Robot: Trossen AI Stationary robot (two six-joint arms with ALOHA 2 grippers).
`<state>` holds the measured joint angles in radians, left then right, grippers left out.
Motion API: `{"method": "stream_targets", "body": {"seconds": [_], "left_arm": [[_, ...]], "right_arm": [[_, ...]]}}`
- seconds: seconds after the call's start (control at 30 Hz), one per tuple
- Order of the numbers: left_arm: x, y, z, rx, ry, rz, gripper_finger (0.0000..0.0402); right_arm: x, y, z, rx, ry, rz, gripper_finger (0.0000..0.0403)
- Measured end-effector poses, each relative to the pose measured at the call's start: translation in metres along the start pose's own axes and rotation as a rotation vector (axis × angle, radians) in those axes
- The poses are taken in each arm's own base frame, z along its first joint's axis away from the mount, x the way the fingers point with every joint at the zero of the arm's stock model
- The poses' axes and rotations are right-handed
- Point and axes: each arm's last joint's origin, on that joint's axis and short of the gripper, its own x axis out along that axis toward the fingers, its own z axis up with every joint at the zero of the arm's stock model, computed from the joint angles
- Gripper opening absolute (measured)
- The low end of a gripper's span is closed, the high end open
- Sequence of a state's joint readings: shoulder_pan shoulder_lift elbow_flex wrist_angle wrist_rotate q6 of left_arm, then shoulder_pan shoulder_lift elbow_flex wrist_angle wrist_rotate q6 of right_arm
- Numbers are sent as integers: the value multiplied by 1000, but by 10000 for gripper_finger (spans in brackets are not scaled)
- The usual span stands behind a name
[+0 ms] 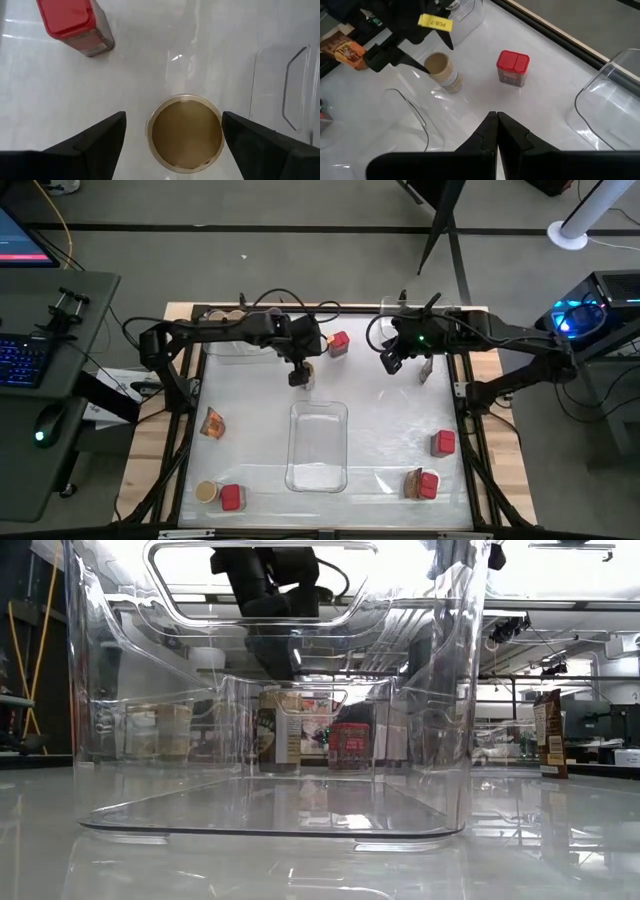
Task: Sort spices by type
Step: Put the right gold seasoning bottle into the top left transparent bin
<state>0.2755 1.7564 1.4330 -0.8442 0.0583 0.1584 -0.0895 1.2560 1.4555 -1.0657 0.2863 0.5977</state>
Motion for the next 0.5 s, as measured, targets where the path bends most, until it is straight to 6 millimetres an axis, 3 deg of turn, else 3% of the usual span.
{"method": "stream_targets", "body": {"seconds": [0.17, 0.5], "left_arm": [[-3, 3, -2, -29, -16, -116, 315], [-3, -9, -1, 125, 0, -90, 315]], "right_arm": [[0, 0, 0, -22, 0, -1, 0], [0, 0, -1, -59, 6, -5, 0]]}}
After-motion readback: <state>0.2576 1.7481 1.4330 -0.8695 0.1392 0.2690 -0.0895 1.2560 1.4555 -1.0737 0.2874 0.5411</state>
